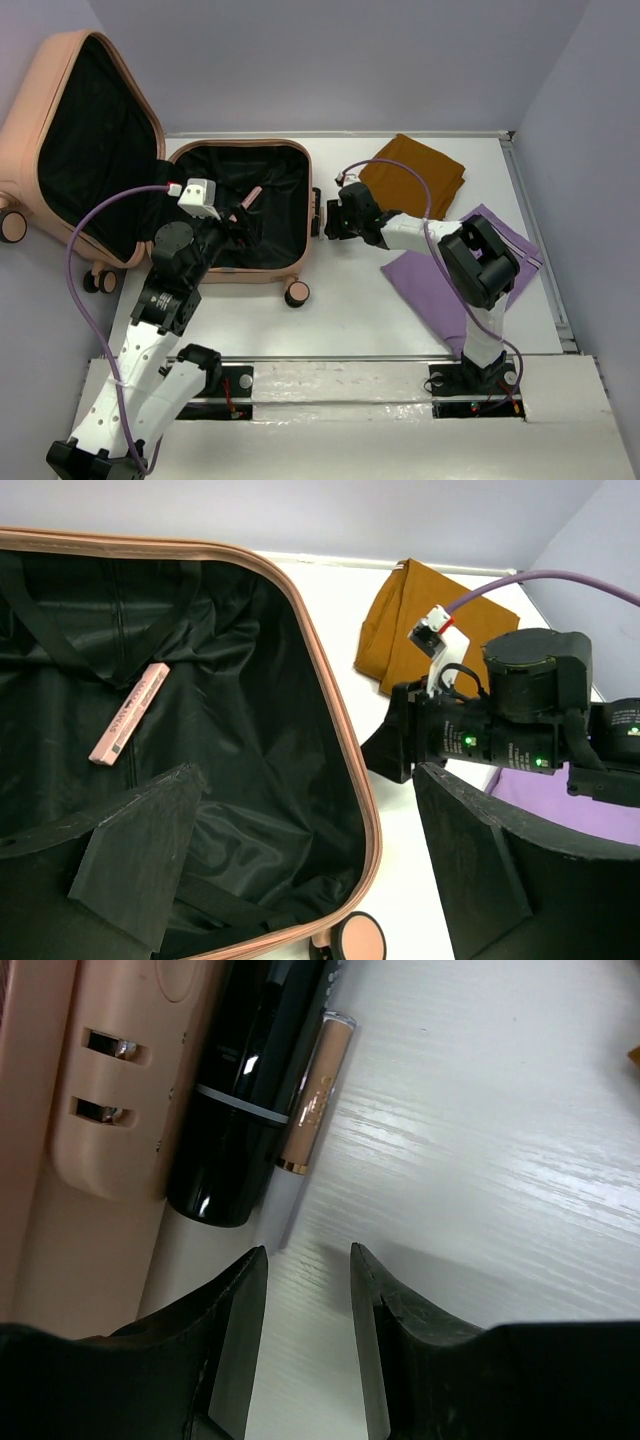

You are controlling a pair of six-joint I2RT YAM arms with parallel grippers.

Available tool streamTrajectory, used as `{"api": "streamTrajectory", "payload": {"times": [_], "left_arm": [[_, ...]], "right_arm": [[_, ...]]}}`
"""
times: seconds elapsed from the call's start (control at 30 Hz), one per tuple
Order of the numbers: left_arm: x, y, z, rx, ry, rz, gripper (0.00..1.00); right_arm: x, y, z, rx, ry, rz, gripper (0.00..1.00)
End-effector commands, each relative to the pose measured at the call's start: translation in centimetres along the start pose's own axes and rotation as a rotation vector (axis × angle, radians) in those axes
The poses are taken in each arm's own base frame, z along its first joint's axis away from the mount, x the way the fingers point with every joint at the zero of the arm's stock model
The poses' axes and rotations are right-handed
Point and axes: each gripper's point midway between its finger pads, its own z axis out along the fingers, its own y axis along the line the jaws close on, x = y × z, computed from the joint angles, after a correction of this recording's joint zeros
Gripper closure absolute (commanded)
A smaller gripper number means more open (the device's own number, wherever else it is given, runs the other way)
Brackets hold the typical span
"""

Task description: Pack the luggage

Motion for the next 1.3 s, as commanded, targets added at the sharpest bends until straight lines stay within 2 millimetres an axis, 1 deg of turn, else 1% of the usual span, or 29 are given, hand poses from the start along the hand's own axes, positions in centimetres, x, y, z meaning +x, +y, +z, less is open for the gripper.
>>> {"api": "streamTrajectory", "payload": {"times": [0.0, 0.03, 0.07, 0.27, 0.3, 0.33, 0.4, 0.43, 0.5, 0.53, 0.6, 0.63, 0.7, 0.8, 0.87, 0.97, 1.03, 1.1, 1.2, 1.27], "left_arm": [[-0.4, 0.0, 0.2, 0.012, -0.023, 0.012, 0.01], [-0.5, -0.1, 0.2, 0.012, -0.024, 0.010, 0.01], [-0.4, 0.0, 0.2, 0.012, -0.023, 0.012, 0.01], [-0.4, 0.0, 0.2, 0.012, -0.023, 0.010, 0.01], [-0.5, 0.0, 0.2, 0.012, -0.024, 0.012, 0.01], [-0.5, 0.0, 0.2, 0.012, -0.024, 0.010, 0.01], [-0.5, 0.0, 0.1, 0.013, -0.027, 0.012, 0.01], [-0.5, 0.0, 0.1, 0.013, -0.026, 0.010, 0.01], [-0.4, -0.1, 0.1, 0.016, -0.025, 0.010, 0.01], [-0.4, -0.1, 0.1, 0.017, -0.024, 0.012, 0.01], [-0.5, -0.1, 0.1, 0.018, -0.027, 0.012, 0.01], [-0.5, -0.1, 0.1, 0.018, -0.027, 0.012, 0.01], [-0.5, -0.1, 0.1, 0.017, -0.028, 0.012, 0.01], [-0.6, -0.1, 0.0, 0.018, -0.031, 0.012, 0.01], [-0.6, -0.1, 0.0, 0.018, -0.031, 0.012, 0.01], [-0.6, -0.1, 0.0, 0.019, -0.032, 0.011, 0.01], [-0.6, -0.1, 0.0, 0.019, -0.030, 0.009, 0.01], [-0.7, -0.2, -0.1, 0.020, -0.035, 0.009, 0.01], [-0.6, -0.1, 0.0, 0.020, -0.032, 0.011, 0.01], [-0.6, -0.1, 0.0, 0.018, -0.032, 0.009, 0.01]], "right_arm": [[-1.3, 2.6, 0.7, -0.069, -0.027, -0.049, 0.55], [-1.1, 2.6, 0.9, -0.073, -0.022, -0.047, 0.55], [-1.1, 3.1, 0.9, -0.081, -0.023, -0.051, 0.55], [-0.6, 2.6, 1.8, -0.058, -0.019, -0.051, 0.53], [-0.6, 2.6, 1.9, -0.058, -0.019, -0.051, 0.53], [-0.2, 2.9, 2.0, -0.062, -0.012, -0.056, 0.53], [0.1, 2.5, 2.3, -0.043, -0.011, -0.056, 0.53], [0.4, 2.6, 2.4, -0.034, -0.009, -0.061, 0.53], [0.3, 2.2, 2.6, -0.011, -0.018, -0.064, 0.53], [0.5, 2.5, 2.6, -0.007, -0.017, -0.071, 0.53], [0.4, 1.8, 2.9, 0.032, -0.025, -0.074, 0.53], [0.6, 1.9, 2.9, 0.040, -0.023, -0.080, 0.53], [0.6, 1.1, 3.1, 0.089, -0.028, -0.083, 0.55], [0.5, -0.3, 2.8, 0.162, -0.030, -0.089, 0.61], [0.7, -1.1, 2.4, 0.202, -0.021, -0.097, 0.62], [0.7, -1.5, 2.2, 0.223, -0.030, -0.100, 0.64], [0.8, -1.8, 2.2, 0.238, -0.027, -0.102, 0.70], [1.0, -1.9, 2.4, 0.240, -0.023, -0.100, 0.70], [1.2, -2.0, 2.8, 0.245, -0.017, -0.105, 0.67], [1.3, -2.2, 2.9, 0.255, -0.013, -0.113, 0.76]]}}
